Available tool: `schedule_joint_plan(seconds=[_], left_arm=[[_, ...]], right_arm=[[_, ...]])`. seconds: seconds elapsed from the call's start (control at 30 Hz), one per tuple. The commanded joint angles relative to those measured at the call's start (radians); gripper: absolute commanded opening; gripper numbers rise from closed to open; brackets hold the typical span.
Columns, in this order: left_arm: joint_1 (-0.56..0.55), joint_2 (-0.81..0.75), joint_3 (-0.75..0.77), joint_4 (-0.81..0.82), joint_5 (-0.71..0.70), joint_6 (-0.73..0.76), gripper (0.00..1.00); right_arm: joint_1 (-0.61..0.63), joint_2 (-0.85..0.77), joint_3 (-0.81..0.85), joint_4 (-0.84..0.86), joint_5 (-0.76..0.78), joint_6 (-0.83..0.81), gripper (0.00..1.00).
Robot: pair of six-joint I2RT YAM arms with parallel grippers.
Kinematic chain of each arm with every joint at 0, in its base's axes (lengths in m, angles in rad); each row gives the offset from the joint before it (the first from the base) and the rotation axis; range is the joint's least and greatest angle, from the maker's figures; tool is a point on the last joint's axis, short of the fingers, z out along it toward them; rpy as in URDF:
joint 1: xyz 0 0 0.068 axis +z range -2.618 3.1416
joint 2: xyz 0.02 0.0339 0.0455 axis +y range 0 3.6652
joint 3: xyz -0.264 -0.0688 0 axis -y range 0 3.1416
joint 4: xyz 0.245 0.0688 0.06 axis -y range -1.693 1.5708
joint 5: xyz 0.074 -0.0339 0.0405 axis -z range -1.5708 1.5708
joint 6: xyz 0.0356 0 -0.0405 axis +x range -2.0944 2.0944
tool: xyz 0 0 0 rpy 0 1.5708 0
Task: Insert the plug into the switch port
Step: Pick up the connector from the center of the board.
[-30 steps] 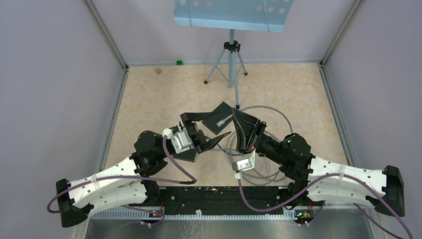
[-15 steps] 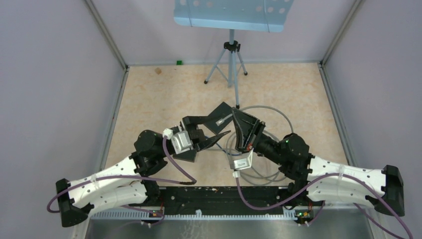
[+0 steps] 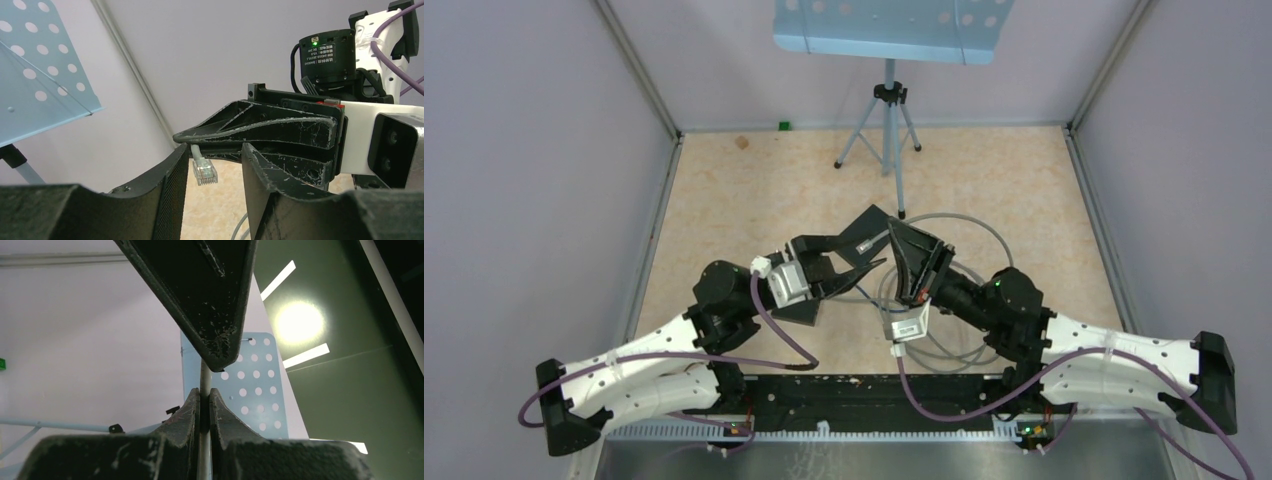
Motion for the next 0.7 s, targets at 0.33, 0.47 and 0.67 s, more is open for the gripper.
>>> schedule_joint_plan(seconds=[0.33,0.47,0.67], left_arm=[[-0.003,-0.019,0.037,0.007,-0.025,-0.022,0.49],[-0.003,-0.021,0.031,0.010,-0.031,-0.024,0.59],[-0.002,-0.020,0.033,0.009,-0.030,-0.023,0.47]], right_arm=[[0.015,-0.016,0.009,0.024,-0.001,-0.002,0.00],[0.015,-0.026,0.005,0.030,-0.009,0.009,0.00],[0.016,-0.029,0.005,0.029,-0.010,0.013,0.00]])
